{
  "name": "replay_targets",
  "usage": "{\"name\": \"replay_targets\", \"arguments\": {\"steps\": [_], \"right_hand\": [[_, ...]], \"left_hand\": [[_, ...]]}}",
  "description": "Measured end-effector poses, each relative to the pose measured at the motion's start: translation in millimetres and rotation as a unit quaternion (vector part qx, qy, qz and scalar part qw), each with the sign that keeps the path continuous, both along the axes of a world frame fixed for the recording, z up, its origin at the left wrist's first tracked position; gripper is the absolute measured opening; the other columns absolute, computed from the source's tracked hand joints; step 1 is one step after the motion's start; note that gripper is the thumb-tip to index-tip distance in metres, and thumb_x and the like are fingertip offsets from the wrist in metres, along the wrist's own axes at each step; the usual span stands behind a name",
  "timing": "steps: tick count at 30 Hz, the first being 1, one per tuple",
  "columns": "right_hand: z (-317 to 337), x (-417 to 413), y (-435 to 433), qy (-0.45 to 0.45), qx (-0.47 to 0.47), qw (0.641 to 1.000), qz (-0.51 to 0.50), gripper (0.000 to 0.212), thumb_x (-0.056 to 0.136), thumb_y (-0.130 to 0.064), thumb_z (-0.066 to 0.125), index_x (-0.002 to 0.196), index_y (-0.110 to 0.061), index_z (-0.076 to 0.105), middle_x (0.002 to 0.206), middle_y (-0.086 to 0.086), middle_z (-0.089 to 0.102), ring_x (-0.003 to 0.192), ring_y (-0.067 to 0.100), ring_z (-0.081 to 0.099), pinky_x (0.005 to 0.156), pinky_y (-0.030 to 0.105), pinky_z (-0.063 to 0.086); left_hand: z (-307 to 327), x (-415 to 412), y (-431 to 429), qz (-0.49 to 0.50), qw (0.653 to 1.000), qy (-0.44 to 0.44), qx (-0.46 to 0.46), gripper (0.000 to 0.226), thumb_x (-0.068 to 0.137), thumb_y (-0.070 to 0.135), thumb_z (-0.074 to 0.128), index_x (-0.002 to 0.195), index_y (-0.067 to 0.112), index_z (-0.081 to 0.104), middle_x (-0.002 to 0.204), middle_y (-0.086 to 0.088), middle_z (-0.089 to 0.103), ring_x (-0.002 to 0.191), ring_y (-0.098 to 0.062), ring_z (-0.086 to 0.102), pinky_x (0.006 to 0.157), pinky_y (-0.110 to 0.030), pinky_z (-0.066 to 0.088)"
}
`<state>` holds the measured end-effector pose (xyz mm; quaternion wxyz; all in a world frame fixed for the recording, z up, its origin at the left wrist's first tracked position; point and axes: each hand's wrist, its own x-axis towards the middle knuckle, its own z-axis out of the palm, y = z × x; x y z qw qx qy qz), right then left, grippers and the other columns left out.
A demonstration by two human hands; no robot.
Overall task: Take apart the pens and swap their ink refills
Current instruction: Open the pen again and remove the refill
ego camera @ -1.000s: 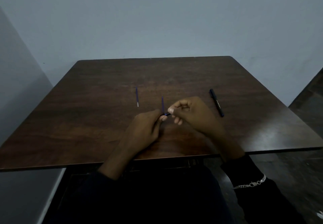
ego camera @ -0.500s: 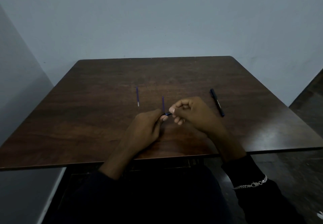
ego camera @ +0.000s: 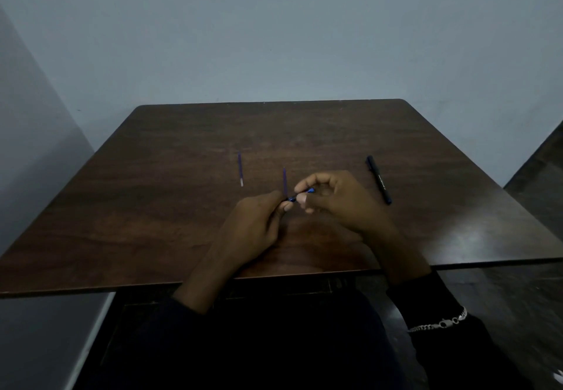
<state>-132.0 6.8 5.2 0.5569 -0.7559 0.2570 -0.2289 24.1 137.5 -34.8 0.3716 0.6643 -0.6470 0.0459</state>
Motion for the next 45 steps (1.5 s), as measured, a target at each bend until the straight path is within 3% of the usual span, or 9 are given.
{"name": "replay_targets", "arguments": {"steps": [5, 9, 13, 16, 19, 22, 29, 32, 45], "right_hand": [[3, -2, 3, -0.018, 0.065, 0.997, 0.021, 0.031, 0.087, 0.006, 0.074, 0.117, -0.002, 0.069, 0.098, 0.014, 0.073, 0.075, 0.012, 0.069, 0.065, 0.023, 0.059], [-1, 2, 5, 0.006, 0.089, 0.995, -0.035, 0.021, 0.095, -0.022, 0.073, 0.09, -0.002, 0.07, 0.074, 0.014, 0.069, 0.053, 0.012, 0.063, 0.049, 0.022, 0.052], [-3, 1, 3, -0.013, 0.073, 0.997, -0.012, 0.006, 0.095, -0.005, 0.07, 0.093, 0.001, 0.071, 0.077, 0.012, 0.07, 0.058, 0.01, 0.065, 0.055, 0.02, 0.055], [-1, -2, 1, -0.016, 0.057, 0.998, 0.013, 0.02, 0.089, 0.005, 0.071, 0.109, 0.005, 0.07, 0.091, 0.014, 0.074, 0.074, 0.01, 0.071, 0.066, 0.021, 0.058], [-2, -1, 4, -0.019, 0.094, 0.995, -0.006, 0.024, 0.09, -0.007, 0.076, 0.111, 0.001, 0.07, 0.092, 0.014, 0.073, 0.072, 0.015, 0.07, 0.063, 0.025, 0.059], [-6, 1, 6, -0.017, 0.105, 0.994, -0.028, 0.016, 0.093, -0.018, 0.075, 0.091, -0.002, 0.072, 0.078, 0.013, 0.071, 0.059, 0.014, 0.066, 0.055, 0.022, 0.055], [-9, -1, 3, -0.059, 0.047, 0.997, -0.03, 0.013, 0.091, 0.003, 0.071, 0.099, -0.005, 0.075, 0.081, 0.003, 0.076, 0.074, 0.009, 0.072, 0.067, 0.021, 0.058], [-8, -5, -1, -0.079, 0.046, 0.995, -0.034, 0.018, 0.089, 0.003, 0.072, 0.099, -0.011, 0.075, 0.081, -0.004, 0.077, 0.078, 0.008, 0.073, 0.07, 0.022, 0.057], [9, -32, -37, -0.2, 0.152, 0.964, -0.093, 0.015, 0.1, 0.001, 0.057, 0.109, -0.008, 0.066, 0.098, 0.01, 0.079, 0.092, 0.026, 0.079, 0.07, 0.026, 0.062]], "left_hand": [[1, 0, 0, -0.001, 1.0, 0.003, 0.003, 0.017, 0.103, 0.023, 0.057, 0.093, 0.012, 0.067, 0.08, -0.001, 0.072, 0.069, -0.018, 0.066, 0.064, -0.036, 0.049], [2, -1, 0, -0.001, 1.0, 0.003, -0.003, 0.017, 0.103, 0.022, 0.058, 0.091, 0.012, 0.065, 0.078, 0.0, 0.07, 0.067, -0.018, 0.065, 0.063, -0.033, 0.047], [1, -1, 0, 0.001, 1.0, 0.004, 0.005, 0.019, 0.104, 0.022, 0.058, 0.09, 0.011, 0.066, 0.078, -0.001, 0.07, 0.067, -0.02, 0.065, 0.064, -0.038, 0.05], [0, 0, 0, 0.004, 1.0, 0.004, 0.004, 0.02, 0.104, 0.023, 0.058, 0.09, 0.011, 0.065, 0.078, -0.002, 0.07, 0.068, -0.022, 0.066, 0.063, -0.038, 0.049], [0, -1, 0, 0.002, 1.0, 0.004, -0.004, 0.018, 0.104, 0.022, 0.059, 0.092, 0.01, 0.066, 0.08, -0.002, 0.071, 0.07, -0.022, 0.067, 0.064, -0.038, 0.05], [-1, -1, 0, 0.003, 1.0, 0.005, -0.002, 0.019, 0.104, 0.022, 0.058, 0.091, 0.011, 0.065, 0.078, 0.0, 0.07, 0.068, -0.02, 0.066, 0.065, -0.039, 0.05], [-1, -2, 1, -0.008, 0.999, 0.034, -0.005, 0.012, 0.106, 0.028, 0.054, 0.097, 0.024, 0.061, 0.065, 0.012, 0.054, 0.057, -0.002, 0.052, 0.055, -0.024, 0.037], [-3, 0, 0, -0.001, 0.999, 0.046, -0.006, 0.015, 0.106, 0.03, 0.053, 0.093, 0.025, 0.059, 0.063, 0.01, 0.053, 0.057, -0.005, 0.053, 0.054, -0.026, 0.039], [-7, 4, -1, 0.028, 0.997, 0.071, -0.024, 0.025, 0.104, 0.035, 0.051, 0.083, 0.021, 0.051, 0.062, 0.0, 0.049, 0.056, -0.014, 0.051, 0.055, -0.029, 0.039]]}}
